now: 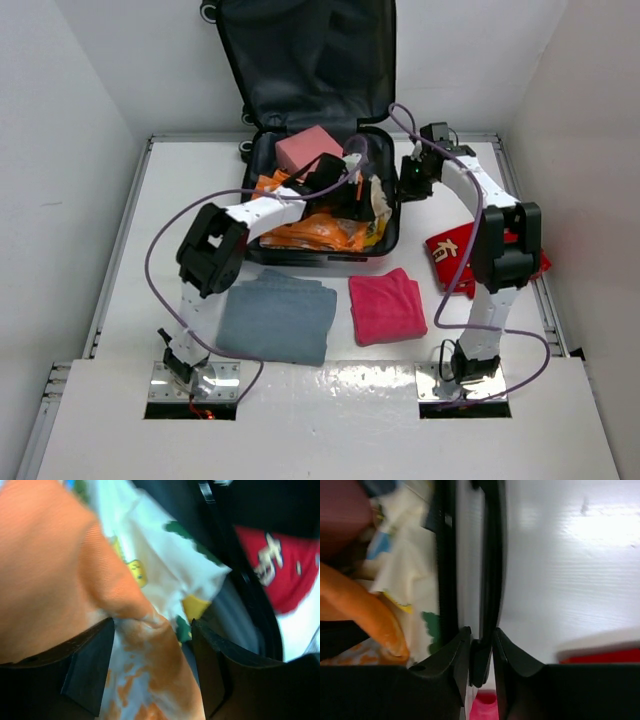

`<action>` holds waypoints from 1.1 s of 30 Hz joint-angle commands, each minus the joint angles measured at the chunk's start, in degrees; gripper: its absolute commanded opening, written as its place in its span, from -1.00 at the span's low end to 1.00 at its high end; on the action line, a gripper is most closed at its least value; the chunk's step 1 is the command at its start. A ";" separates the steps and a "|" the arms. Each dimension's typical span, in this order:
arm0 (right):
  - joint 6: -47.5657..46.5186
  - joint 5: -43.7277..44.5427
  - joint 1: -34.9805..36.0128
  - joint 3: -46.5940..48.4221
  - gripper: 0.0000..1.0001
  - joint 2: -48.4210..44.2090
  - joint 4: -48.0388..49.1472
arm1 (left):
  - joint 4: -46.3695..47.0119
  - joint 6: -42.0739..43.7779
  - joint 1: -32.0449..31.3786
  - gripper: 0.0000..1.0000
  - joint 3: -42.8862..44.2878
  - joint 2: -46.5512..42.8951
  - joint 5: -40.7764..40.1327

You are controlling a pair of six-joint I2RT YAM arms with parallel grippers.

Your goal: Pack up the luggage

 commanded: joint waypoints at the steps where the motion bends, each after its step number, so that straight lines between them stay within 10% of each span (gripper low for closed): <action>1: 2.58 -17.81 3.59 -0.04 -0.46 -9.16 10.88 | -2.11 12.47 1.92 0.34 -4.21 -9.95 5.42; 9: 9.17 -24.33 5.86 -4.99 -0.52 -11.38 27.06 | -1.73 16.80 10.62 0.25 -5.03 -26.40 2.99; 17: 14.19 -23.35 9.82 1.17 -0.70 -2.76 29.17 | -9.10 17.33 16.51 -0.06 8.91 -15.99 -6.43; 23: 0.06 -20.66 18.42 -0.32 -0.78 -1.34 19.78 | -24.21 10.30 19.15 -0.26 24.06 -4.18 -9.21; 33: -13.31 -6.68 24.23 -8.84 -0.86 -0.82 18.80 | -23.71 1.59 23.20 -0.32 12.82 -9.01 -21.99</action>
